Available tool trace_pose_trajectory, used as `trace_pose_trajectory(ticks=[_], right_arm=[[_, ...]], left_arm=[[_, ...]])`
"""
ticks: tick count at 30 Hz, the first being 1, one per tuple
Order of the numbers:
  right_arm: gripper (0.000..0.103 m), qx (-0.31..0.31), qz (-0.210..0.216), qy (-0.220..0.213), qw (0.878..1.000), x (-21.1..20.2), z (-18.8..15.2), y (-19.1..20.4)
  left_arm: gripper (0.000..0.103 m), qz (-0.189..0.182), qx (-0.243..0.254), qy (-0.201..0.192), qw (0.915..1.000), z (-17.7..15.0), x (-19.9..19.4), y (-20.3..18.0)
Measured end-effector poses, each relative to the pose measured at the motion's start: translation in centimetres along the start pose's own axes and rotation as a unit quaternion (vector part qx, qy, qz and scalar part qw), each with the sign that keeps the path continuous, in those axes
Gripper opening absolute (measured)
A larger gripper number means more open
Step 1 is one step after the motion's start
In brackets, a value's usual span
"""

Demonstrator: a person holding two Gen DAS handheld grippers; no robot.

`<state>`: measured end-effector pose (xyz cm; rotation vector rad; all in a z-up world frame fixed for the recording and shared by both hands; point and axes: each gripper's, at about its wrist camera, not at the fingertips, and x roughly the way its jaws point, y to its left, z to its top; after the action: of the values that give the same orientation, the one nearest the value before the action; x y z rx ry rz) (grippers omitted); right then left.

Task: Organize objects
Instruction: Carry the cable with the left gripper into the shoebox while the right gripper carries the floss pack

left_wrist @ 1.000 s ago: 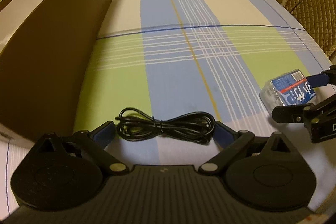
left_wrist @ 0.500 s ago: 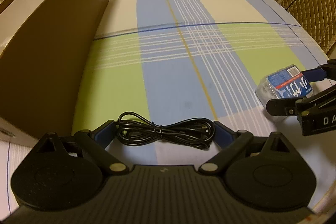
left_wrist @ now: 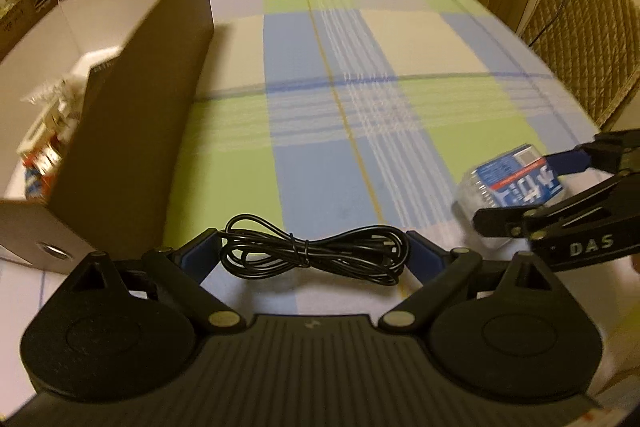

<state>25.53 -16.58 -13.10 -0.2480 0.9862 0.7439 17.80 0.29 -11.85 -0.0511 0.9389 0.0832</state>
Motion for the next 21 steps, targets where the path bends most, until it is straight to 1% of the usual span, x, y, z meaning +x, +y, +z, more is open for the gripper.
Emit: trace_pose_trajectory(ticks=[5, 9, 13, 17, 21], right_arm=[[0.087, -0.001, 0.029, -0.022, 0.999, -1.5, 2.1, 1.5], [0.087, -0.012, 0.052, -0.044, 0.998, -2.1, 4.3, 3.9], [0.087, -0.028, 0.084, -0.067, 0.994, -2.3, 6.9, 7.4], [0.087, -0.047, 0.113, -0.086, 0.989, -1.7, 9.6, 11.5], [0.087, -0.065, 0.13, -0.096, 0.985, -0.3, 11.8, 15.5]], left_arm=[[0.094, -0.003, -0.003, -0.03, 0.9995, 1.3, -3.2, 0.9], [0.094, 0.002, -0.013, -0.044, 0.9989, 2.4, -5.5, 2.8], [0.094, 0.024, -0.023, -0.052, 0.9981, 3.6, -7.1, 5.8], [0.094, 0.045, -0.04, -0.066, 0.996, 4.8, -8.6, 9.8], [0.094, 0.073, -0.044, -0.077, 0.9934, 5.8, -9.3, 14.0]])
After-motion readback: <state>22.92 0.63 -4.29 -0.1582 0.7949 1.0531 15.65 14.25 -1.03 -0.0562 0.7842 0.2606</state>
